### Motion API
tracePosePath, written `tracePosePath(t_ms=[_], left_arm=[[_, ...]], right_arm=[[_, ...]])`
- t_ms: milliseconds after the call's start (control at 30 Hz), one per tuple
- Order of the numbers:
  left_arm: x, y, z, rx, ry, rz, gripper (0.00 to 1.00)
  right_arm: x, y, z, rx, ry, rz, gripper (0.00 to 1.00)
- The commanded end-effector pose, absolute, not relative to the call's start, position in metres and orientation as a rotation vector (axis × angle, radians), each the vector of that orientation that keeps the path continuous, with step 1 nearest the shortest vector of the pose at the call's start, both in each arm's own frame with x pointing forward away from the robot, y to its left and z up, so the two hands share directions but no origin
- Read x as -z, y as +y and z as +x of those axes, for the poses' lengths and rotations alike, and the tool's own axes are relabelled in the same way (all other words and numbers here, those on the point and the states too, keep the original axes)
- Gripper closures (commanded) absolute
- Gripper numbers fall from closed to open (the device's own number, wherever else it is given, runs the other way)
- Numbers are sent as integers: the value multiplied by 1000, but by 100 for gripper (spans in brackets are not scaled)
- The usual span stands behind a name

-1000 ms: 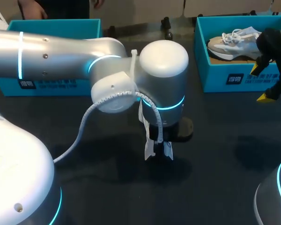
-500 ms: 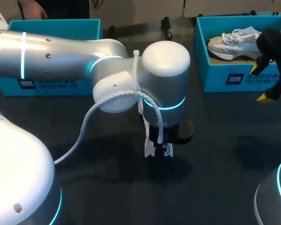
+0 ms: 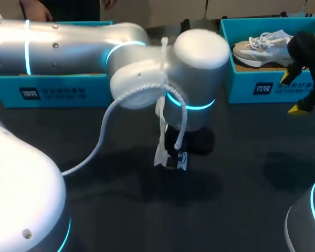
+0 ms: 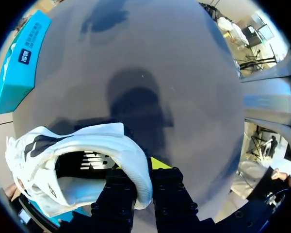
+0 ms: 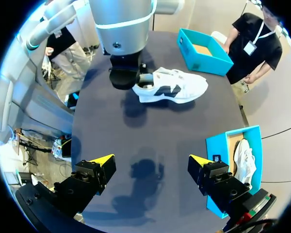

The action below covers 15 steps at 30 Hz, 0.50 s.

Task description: Take the shoe out of the shoebox, open the shoe tongue, remove and reinsert the insole, then place the shoe into the shoebox

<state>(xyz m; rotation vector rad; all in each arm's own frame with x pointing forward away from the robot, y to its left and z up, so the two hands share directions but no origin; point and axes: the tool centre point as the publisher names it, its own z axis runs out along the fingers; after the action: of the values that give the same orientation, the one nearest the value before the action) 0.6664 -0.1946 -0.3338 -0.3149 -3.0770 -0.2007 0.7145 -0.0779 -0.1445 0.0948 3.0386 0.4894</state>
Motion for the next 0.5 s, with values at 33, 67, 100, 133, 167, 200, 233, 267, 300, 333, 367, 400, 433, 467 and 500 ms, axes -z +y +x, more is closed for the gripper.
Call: tracePosePath(t_ms=[33,67,100,133,167,200,233,267,300,333,367,400,433,467,500], left_arm=[[309,-192,677,248,-3042,-306,100],[305,-190,678,248,-3026,-306,100],[301,-188,681,241,-3012,-295,100],[297,-186,683,248,-3013,-287,100],[293,-185,684,234,-3001,-277,100],[288,-183,687,231,-2997,-261,100],[284,-181,688,233,-2997,-255,100],[279,-180,690,218,-2987,-246,100],[273,-178,692,206,-2987,-239,100],[267,-177,693,200,-2991,-226,100],[262,-176,695,185,-2989,-217,100],[258,-175,697,185,-2989,-215,100],[253,-175,699,172,-2983,-213,100],[248,-174,700,161,-2984,-195,100],[243,-174,701,164,-2988,-196,100]], right_arm=[[145,-77,716,-486,3042,96,0],[145,-77,716,-486,3042,96,0],[145,-77,716,-486,3042,96,0],[145,-77,716,-486,3042,96,0],[145,-77,716,-486,3042,96,0],[145,-77,716,-486,3042,96,0],[145,-77,716,-486,3042,96,0],[145,-77,716,-486,3042,96,0],[145,-77,716,-486,3042,96,0],[145,-77,716,-486,3042,96,0],[145,-77,716,-486,3042,96,0],[145,-77,716,-486,3042,96,0],[145,-77,716,-486,3042,96,0],[145,-77,716,-486,3042,96,0],[145,-77,716,-486,3042,96,0]])
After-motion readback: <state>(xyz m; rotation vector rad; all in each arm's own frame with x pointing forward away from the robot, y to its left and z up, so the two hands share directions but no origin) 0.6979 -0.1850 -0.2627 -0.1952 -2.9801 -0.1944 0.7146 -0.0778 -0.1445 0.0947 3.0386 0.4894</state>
